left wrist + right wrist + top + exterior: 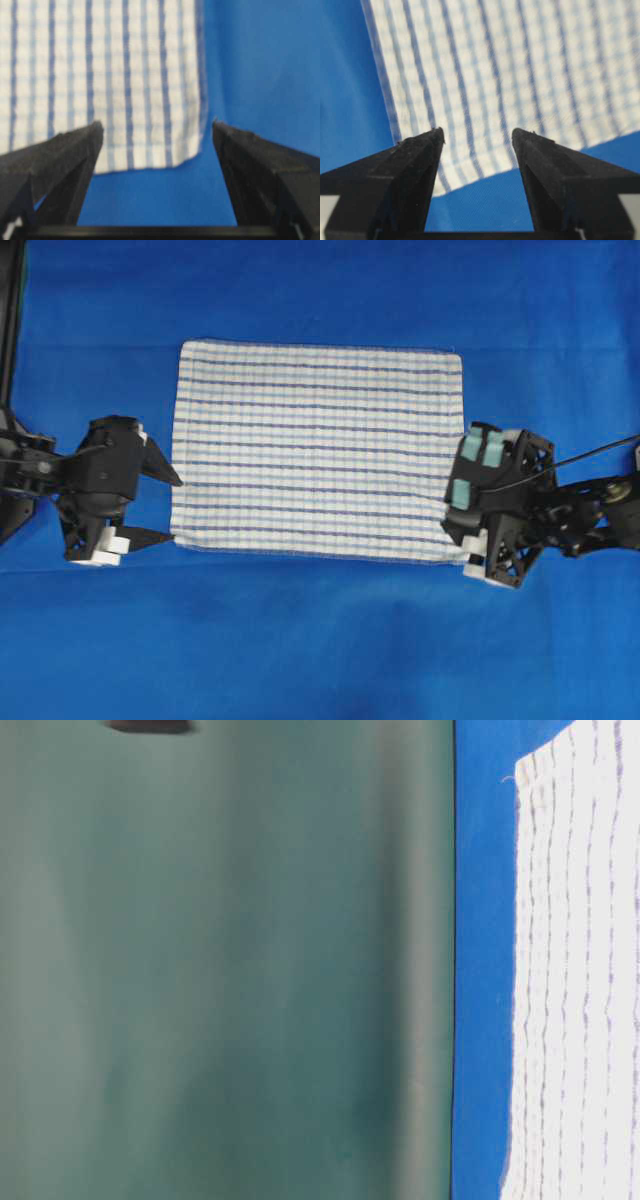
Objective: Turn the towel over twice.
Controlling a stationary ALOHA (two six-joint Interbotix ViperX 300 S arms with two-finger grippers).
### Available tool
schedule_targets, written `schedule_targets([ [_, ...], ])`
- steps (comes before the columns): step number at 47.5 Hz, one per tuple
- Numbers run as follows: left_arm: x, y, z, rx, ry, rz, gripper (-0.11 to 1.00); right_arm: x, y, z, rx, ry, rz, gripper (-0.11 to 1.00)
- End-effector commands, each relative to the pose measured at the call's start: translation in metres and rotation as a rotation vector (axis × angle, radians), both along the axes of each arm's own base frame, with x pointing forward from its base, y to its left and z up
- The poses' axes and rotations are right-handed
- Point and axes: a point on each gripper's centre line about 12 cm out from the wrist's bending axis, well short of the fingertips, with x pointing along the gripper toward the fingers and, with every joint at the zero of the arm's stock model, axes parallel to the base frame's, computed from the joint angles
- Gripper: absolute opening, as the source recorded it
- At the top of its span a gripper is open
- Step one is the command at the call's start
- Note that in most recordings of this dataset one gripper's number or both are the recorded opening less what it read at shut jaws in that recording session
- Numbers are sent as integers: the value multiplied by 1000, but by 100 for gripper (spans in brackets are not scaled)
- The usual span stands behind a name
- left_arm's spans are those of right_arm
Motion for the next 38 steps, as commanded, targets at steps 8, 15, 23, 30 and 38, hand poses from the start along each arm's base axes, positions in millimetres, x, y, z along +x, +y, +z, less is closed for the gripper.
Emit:
schedule_targets([
  [8,-10,4,52,-13,-204,1,82,-6,-20,52,-60,-171,5,61],
  [15,-26,15,78,-11,-332,36,82,-14,-35,76,-125,-264,16,61],
  [23,-45,24,107,14,-475,63,81,-25,-46,100,-190,-362,32,61],
  [30,-56,31,117,45,-522,87,81,-37,-50,118,-229,-455,68,61],
  [38,-59,36,117,64,-524,109,81,-50,-49,136,-225,-565,113,61],
])
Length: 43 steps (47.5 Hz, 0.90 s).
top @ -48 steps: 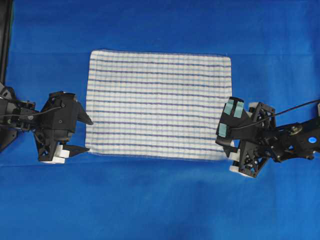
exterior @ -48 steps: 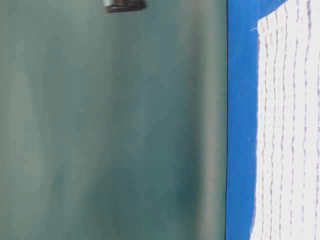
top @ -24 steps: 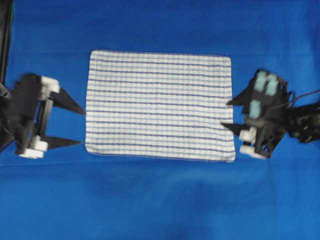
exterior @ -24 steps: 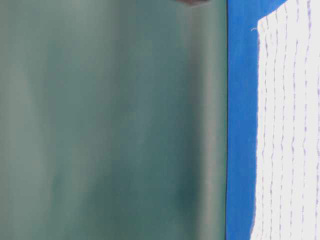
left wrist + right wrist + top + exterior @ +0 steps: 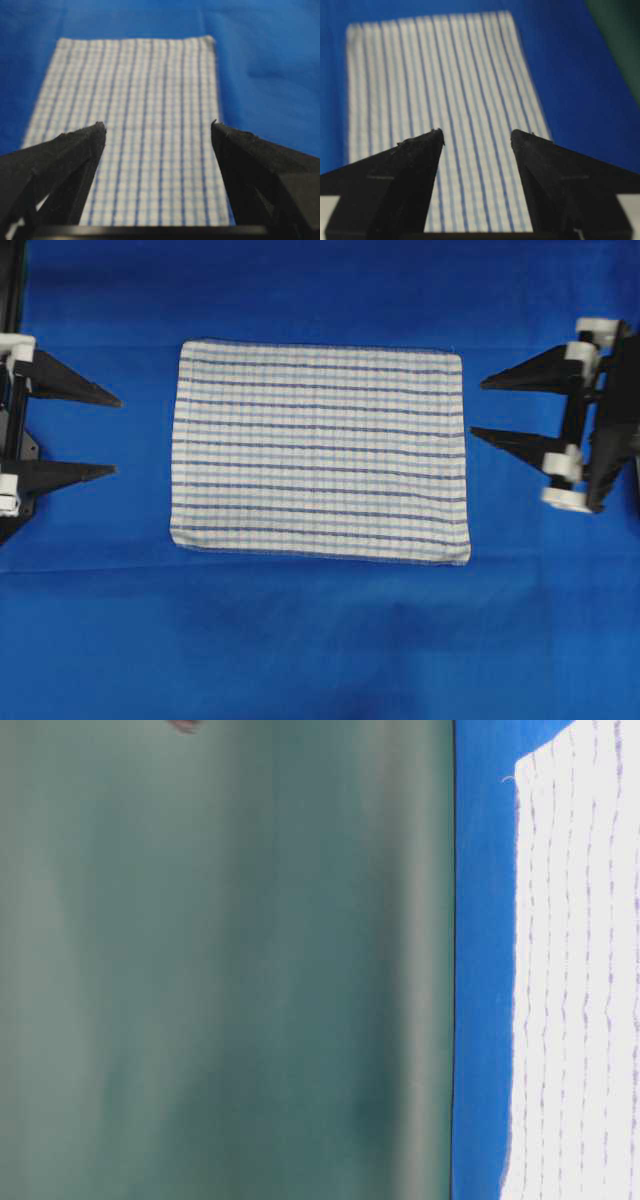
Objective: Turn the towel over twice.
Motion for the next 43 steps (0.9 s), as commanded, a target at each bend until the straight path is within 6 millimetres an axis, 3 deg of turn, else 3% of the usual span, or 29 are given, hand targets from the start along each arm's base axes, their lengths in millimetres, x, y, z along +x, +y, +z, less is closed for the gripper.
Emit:
schedule_targets([
  [1,2,1,2,5,-5,7,81,-5,0,12,2,-54,21,61],
  [20,-3,1,8,11,-21,6,81,-8,-7,8,-2,-49,-9,61],
  [31,-23,5,8,8,5,29,80,-40,-15,8,5,-100,-28,59],
  [43,-40,4,-6,7,-17,31,79,-84,-23,-17,50,-157,-41,55],
])
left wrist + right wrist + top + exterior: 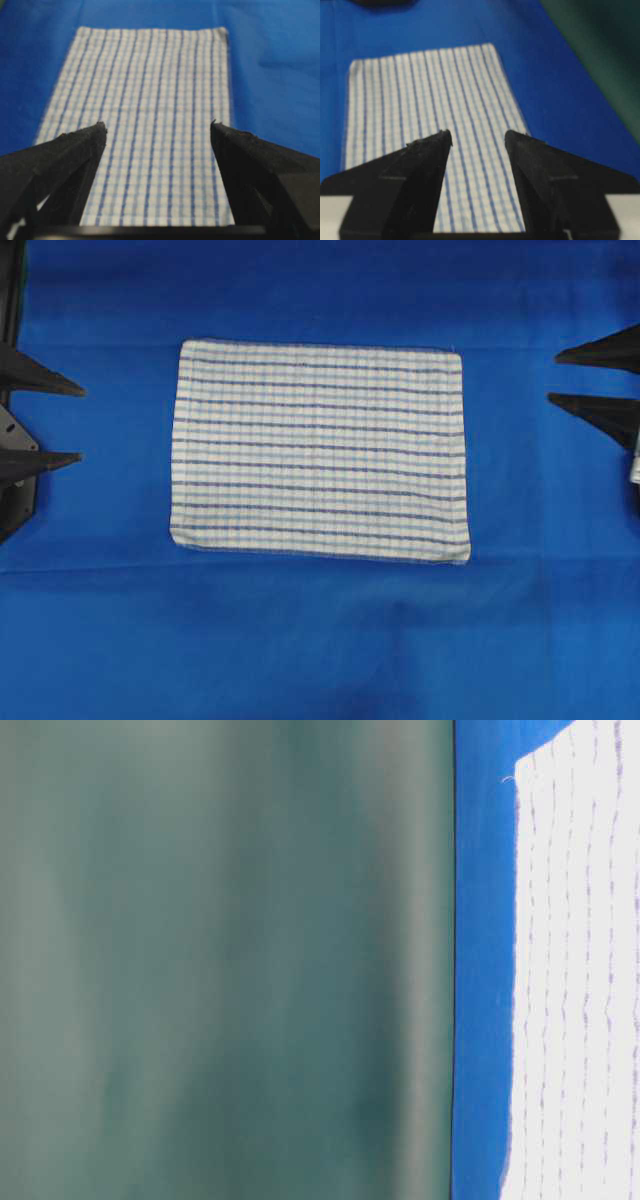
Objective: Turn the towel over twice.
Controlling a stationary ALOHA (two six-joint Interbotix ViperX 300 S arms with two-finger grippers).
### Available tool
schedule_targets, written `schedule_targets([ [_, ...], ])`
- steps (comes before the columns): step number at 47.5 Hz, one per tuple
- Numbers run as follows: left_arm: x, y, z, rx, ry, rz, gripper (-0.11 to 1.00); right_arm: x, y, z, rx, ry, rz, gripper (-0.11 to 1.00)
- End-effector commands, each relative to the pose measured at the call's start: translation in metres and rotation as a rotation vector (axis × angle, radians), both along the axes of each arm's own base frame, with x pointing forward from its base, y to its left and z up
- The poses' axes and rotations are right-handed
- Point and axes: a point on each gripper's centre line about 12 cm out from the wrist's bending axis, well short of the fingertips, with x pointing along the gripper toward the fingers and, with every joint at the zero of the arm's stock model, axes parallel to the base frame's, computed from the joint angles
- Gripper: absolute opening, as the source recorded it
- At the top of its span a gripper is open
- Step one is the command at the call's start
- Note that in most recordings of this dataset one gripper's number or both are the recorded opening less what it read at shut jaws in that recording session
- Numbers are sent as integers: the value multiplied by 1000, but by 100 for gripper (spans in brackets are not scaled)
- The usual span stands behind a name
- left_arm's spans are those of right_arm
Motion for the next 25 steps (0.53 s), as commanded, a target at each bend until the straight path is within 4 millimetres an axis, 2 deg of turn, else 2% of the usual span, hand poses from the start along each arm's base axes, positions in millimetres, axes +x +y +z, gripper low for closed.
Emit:
schedule_targets([
  [1,-4,0,-2,1,-14,4,79,-12,-2,-5,15,-26,-1,55],
  [14,-12,2,-28,-21,-5,19,79,-37,-7,-39,49,-44,-12,55],
  [20,-14,4,-39,-38,3,40,79,-41,-8,-53,81,-35,-28,55],
  [25,-15,5,-39,-50,-10,49,79,-42,-8,-67,109,-12,-35,55],
])
